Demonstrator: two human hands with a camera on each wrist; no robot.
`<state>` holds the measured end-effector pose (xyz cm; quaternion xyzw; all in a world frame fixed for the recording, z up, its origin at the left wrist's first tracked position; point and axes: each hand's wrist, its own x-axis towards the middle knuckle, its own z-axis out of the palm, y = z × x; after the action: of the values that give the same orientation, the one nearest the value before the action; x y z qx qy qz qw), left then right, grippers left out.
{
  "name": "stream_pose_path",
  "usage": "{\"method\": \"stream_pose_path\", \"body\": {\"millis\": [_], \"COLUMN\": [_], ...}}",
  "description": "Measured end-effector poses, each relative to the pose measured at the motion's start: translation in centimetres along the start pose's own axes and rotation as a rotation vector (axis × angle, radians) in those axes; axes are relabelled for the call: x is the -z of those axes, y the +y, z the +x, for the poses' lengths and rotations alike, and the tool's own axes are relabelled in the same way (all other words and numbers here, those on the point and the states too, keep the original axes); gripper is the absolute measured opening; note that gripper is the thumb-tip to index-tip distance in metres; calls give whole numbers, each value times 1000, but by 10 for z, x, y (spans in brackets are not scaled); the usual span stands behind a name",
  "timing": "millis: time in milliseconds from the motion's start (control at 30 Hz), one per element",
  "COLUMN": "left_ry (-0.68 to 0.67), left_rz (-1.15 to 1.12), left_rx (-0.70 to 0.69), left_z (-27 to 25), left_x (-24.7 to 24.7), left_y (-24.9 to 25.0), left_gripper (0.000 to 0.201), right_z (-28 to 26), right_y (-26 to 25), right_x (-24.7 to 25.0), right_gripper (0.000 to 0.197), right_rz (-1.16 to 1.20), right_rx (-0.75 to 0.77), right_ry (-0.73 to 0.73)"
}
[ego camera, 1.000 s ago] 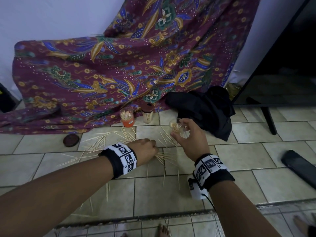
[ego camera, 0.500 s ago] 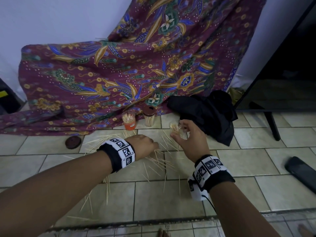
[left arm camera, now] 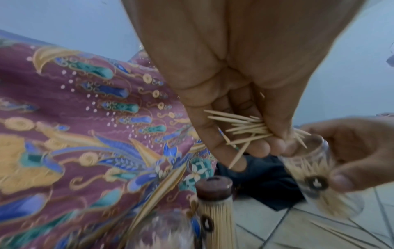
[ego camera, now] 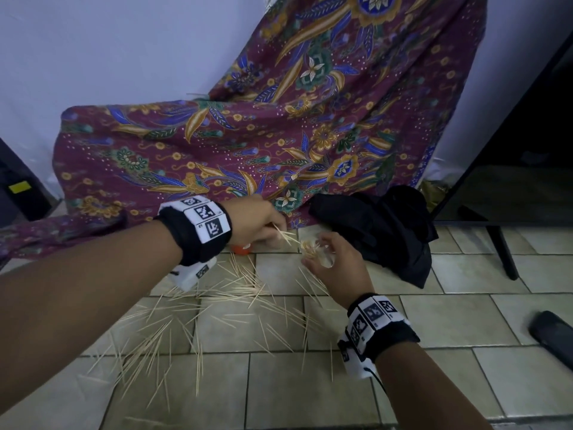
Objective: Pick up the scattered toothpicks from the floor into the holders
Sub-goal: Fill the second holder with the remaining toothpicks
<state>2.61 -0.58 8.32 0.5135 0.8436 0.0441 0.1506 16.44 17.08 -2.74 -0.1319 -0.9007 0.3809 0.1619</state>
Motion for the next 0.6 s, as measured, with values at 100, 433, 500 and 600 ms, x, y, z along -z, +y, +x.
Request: {"method": "stream_pose_path", "body": {"millis": [100, 433, 500, 600], "left_ry": [-67, -180, -187, -182], "left_rz": [90, 236, 236, 226], "left_rx": [-29, -3, 25, 56], "left_z": [10, 33, 37, 43], "left_x": [13, 18, 19, 21], "left_y": [6, 17, 18, 22], "left_gripper": [15, 16, 14, 14], "right_z": [4, 16, 18, 20], "right_y": [-8, -20, -21, -24], "right_x": [-7, -17, -19, -20], "right_gripper": [44, 44, 44, 46], "right_rz": [5, -34, -37, -32], "right_rx": [35, 83, 81, 82], "right_ry": [-12, -26, -30, -30]}}
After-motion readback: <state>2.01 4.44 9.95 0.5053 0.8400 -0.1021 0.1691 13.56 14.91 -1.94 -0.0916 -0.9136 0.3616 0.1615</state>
